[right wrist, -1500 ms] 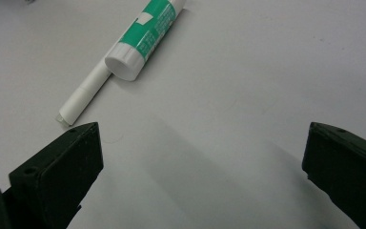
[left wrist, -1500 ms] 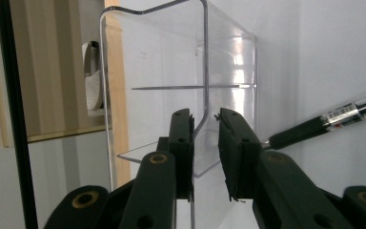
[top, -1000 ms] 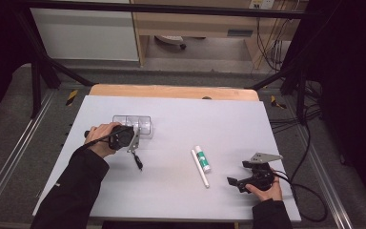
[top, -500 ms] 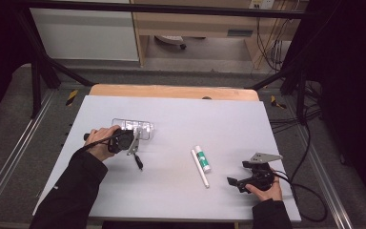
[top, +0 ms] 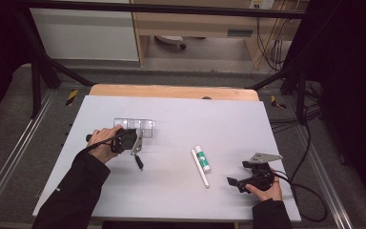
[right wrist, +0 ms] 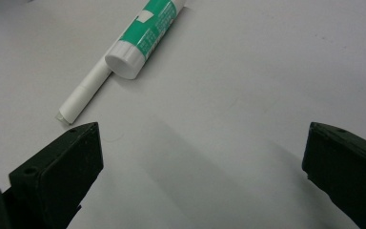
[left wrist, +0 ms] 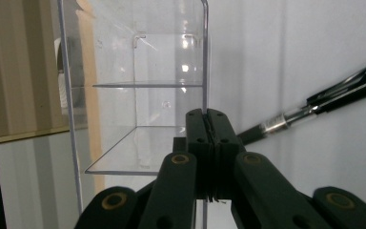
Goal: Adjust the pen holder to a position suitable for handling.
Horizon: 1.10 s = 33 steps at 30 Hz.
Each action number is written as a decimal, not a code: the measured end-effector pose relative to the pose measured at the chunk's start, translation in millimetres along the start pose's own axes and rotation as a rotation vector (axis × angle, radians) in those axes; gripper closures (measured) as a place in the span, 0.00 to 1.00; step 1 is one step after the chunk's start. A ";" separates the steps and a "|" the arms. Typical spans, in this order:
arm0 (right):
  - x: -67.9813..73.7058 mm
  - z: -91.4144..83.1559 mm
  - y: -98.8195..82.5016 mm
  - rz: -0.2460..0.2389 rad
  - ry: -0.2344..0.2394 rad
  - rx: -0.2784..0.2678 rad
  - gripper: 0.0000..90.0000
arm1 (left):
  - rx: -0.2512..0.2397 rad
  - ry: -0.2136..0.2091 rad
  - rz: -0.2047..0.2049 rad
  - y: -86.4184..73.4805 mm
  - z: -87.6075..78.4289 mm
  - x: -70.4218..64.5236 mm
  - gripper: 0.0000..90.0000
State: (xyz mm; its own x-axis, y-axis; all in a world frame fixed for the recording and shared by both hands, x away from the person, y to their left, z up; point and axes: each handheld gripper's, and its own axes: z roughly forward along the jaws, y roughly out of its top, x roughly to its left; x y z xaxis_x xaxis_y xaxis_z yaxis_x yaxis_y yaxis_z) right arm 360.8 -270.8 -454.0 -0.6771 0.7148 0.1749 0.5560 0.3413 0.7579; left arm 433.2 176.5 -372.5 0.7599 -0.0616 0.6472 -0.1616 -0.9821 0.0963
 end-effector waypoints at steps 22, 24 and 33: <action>-0.1 -0.4 0.0 -0.002 0.001 0.001 0.00 | -0.050 -0.029 0.006 87.0 0.7 -5.7 0.98; -0.1 -0.6 0.0 -0.001 0.002 0.000 0.00 | -0.053 -0.036 -0.004 95.3 0.8 -6.3 0.98; -0.1 -1.7 0.3 0.000 0.005 -0.001 0.00 | -0.047 -0.068 -0.010 119.1 9.0 -10.2 0.98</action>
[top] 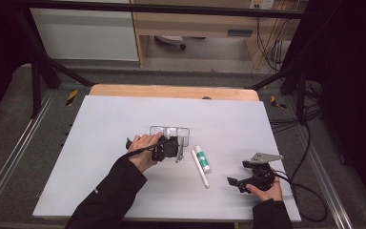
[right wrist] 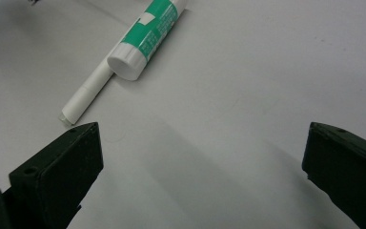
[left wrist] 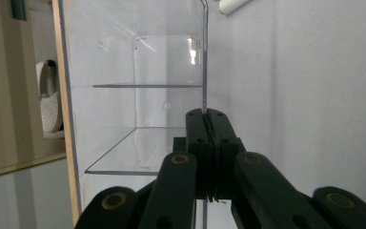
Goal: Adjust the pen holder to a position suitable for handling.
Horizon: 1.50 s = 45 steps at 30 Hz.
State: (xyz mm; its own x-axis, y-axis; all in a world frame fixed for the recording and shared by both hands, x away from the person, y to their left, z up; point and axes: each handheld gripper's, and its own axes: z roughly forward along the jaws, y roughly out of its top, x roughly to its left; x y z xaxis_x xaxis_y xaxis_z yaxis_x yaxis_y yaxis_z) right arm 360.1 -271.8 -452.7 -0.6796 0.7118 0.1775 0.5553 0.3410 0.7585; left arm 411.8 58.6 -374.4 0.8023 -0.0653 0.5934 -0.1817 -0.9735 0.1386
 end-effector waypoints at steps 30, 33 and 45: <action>0.1 0.3 0.0 0.000 0.000 -0.001 0.00 | -0.073 0.052 -0.073 -6.4 5.7 12.2 0.92; 0.2 0.5 -0.1 0.001 0.000 -0.002 0.00 | -0.096 0.070 -0.100 -9.8 8.1 16.3 0.89; 0.1 0.5 0.0 0.000 0.001 -0.004 0.00 | -0.107 0.125 -0.158 -14.9 16.2 26.0 0.76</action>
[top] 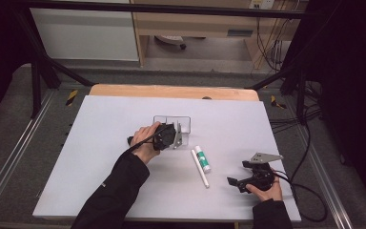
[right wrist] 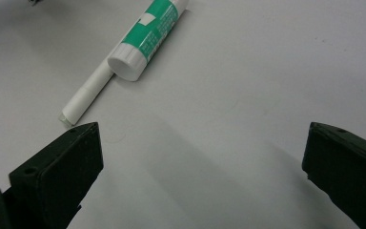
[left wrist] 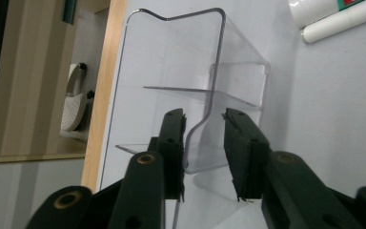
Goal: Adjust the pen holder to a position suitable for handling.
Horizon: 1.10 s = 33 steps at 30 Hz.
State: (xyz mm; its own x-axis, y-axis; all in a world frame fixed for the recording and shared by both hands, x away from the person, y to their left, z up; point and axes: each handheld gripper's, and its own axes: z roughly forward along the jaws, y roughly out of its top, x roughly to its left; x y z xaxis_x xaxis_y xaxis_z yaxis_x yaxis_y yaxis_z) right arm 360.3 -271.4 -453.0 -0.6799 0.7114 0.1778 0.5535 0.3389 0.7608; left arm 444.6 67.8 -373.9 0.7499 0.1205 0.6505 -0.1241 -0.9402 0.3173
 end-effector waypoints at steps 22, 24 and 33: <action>0.1 1.1 -0.1 0.002 -0.006 0.004 0.00 | -0.058 -0.032 -0.363 -41.6 -40.4 3.2 0.29; 0.3 1.4 -0.3 0.001 -0.009 0.007 0.00 | -0.058 -0.044 -0.403 -48.2 -43.7 1.0 0.25; 0.9 1.7 -0.4 0.007 -0.012 0.009 0.00 | -0.090 -0.107 -0.553 -78.8 -53.5 -15.6 0.17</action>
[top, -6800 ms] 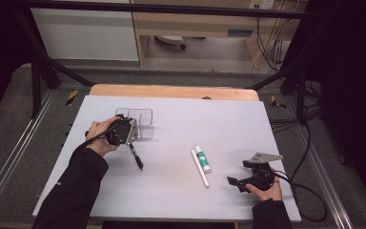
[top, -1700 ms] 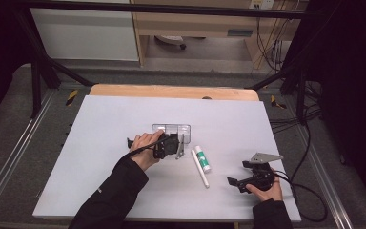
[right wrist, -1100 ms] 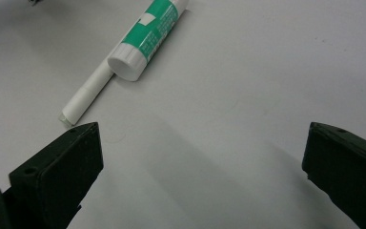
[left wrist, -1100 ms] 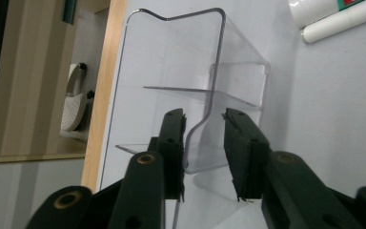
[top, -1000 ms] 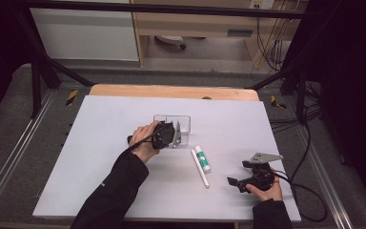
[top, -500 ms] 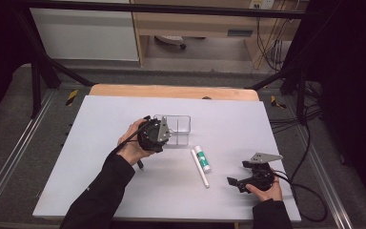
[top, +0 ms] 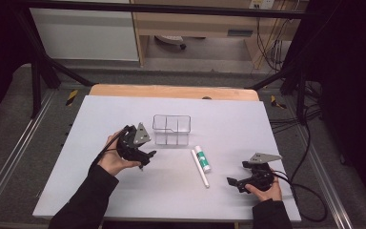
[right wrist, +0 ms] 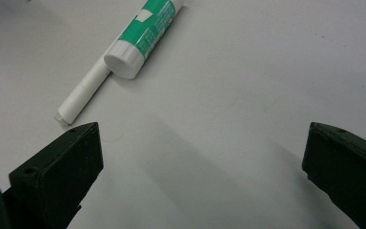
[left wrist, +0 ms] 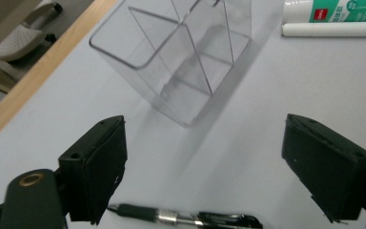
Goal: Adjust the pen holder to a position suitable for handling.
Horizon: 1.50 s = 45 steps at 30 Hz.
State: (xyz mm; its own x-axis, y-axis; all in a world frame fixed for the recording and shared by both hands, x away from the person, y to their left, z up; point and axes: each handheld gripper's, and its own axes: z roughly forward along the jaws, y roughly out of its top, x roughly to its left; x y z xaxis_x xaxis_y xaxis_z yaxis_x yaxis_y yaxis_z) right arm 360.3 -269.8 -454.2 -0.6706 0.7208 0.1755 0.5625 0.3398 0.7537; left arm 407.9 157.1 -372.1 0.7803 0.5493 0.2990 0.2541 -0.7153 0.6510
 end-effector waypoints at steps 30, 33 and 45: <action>24.1 6.2 28.2 -0.013 -0.032 0.001 0.00 | -0.055 -0.027 -0.314 -123.6 -32.2 4.5 0.07; 31.6 9.3 34.9 -0.034 -0.036 0.005 0.00 | -0.058 -0.032 -0.329 -131.0 -33.6 5.3 0.07; 63.3 25.6 68.9 -0.083 -0.025 -0.006 0.00 | -0.066 -0.053 -0.373 -149.7 -39.2 11.0 0.06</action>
State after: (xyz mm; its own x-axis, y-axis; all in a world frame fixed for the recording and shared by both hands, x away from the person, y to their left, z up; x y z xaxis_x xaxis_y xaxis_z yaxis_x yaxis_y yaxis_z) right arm 369.0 -185.3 -407.4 -0.7025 0.7051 0.0967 0.5026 0.3953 0.7689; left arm 356.0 287.1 -438.9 0.6698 0.7425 -0.0025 0.4904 -0.4398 0.7524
